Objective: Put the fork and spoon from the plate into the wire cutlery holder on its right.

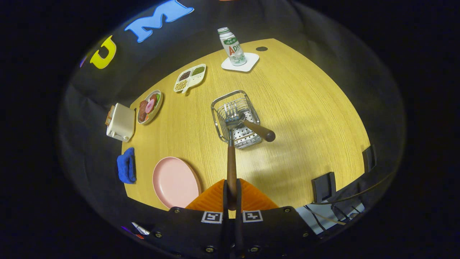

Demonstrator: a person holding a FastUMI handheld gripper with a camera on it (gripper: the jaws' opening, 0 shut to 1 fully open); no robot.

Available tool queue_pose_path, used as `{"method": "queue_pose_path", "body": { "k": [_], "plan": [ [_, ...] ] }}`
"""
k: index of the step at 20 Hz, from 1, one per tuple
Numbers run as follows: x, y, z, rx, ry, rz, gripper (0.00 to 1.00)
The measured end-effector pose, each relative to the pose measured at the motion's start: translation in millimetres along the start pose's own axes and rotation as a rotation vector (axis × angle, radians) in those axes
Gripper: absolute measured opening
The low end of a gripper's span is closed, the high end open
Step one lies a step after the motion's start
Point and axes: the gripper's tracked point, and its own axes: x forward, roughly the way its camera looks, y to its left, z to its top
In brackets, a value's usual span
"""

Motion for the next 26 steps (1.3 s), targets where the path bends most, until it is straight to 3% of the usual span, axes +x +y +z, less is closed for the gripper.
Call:
{"method": "queue_pose_path", "body": {
  "k": [8, 14, 20, 26],
  "plan": [
    [-11, 6, 25, -0.014, -0.053, -0.001, 0.13],
    [-22, 4, 52, -0.110, -0.165, -0.065, 0.21],
    [-75, 38, 110, -0.245, -0.483, -0.072, 0.22],
    [-166, 98, 166, -0.298, -0.858, 0.012, 0.21]
  ]
}}
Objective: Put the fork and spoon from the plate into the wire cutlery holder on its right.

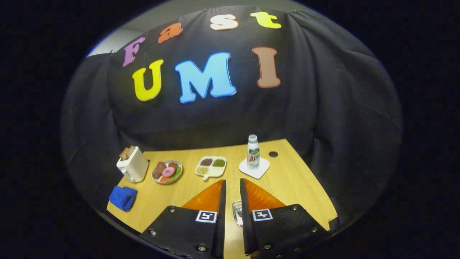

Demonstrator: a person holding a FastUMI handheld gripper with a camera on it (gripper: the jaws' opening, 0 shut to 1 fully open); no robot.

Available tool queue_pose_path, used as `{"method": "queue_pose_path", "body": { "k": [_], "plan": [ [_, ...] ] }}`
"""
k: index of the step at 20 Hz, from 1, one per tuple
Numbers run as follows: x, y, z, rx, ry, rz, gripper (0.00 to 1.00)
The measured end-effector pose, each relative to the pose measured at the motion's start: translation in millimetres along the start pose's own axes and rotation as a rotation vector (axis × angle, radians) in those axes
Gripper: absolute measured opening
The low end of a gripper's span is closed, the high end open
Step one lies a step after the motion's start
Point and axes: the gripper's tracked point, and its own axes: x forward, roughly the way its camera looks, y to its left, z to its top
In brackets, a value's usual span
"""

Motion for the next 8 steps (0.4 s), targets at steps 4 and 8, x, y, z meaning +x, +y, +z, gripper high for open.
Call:
{"method": "queue_pose_path", "body": {
  "k": [4, 8],
  "plan": [
    [-27, 5, 71, 0.012, -0.247, -0.008, 0.21],
    [-53, 2, 108, -0.037, -0.375, -0.034, 0.21]
  ]
}}
